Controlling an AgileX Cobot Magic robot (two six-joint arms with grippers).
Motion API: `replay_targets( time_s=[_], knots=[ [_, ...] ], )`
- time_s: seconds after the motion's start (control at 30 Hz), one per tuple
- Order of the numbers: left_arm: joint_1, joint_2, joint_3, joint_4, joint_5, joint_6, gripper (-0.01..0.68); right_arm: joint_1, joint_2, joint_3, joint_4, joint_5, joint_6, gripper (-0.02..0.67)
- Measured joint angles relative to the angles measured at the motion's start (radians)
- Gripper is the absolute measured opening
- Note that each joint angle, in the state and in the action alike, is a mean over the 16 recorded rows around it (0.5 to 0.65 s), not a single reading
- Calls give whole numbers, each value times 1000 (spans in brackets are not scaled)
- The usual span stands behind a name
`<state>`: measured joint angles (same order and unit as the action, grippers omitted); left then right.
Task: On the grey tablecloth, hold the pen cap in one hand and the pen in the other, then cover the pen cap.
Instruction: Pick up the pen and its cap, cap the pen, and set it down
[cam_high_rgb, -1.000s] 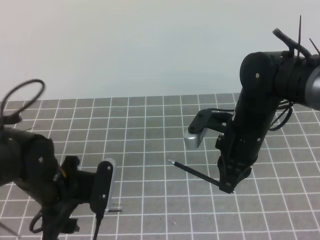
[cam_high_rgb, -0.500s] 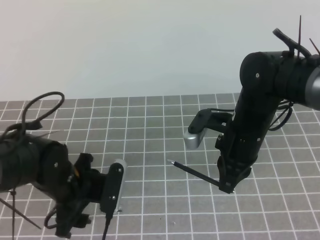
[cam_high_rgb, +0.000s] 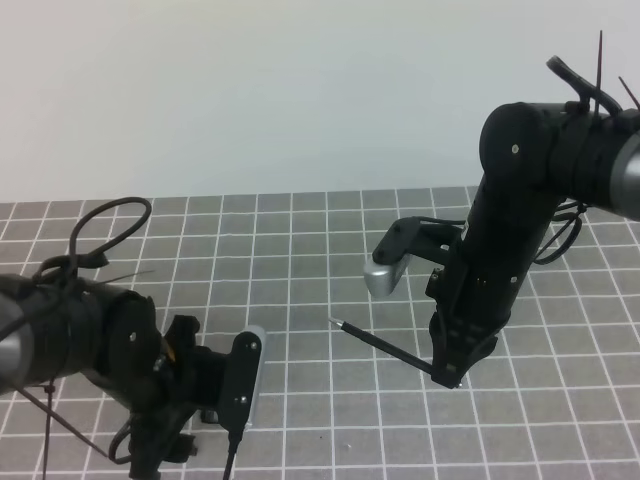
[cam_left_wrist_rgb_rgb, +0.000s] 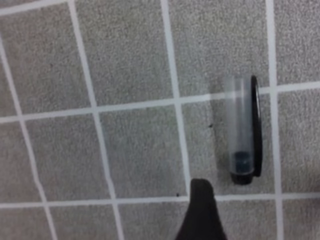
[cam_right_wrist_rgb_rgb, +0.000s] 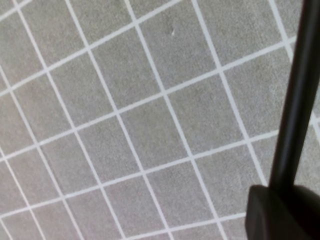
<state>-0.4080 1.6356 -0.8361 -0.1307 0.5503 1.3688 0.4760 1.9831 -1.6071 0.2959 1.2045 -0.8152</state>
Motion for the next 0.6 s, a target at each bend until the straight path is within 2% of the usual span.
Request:
replay_targets(
  time_s=[0.27,0.6],
  knots=[
    [0,0,0,-42,82,14,476,0,-1,0,9,0,3,-4],
    [0,-33,0,-130,194,-2,390,0,-1,0,16,0,18,5]
  ],
)
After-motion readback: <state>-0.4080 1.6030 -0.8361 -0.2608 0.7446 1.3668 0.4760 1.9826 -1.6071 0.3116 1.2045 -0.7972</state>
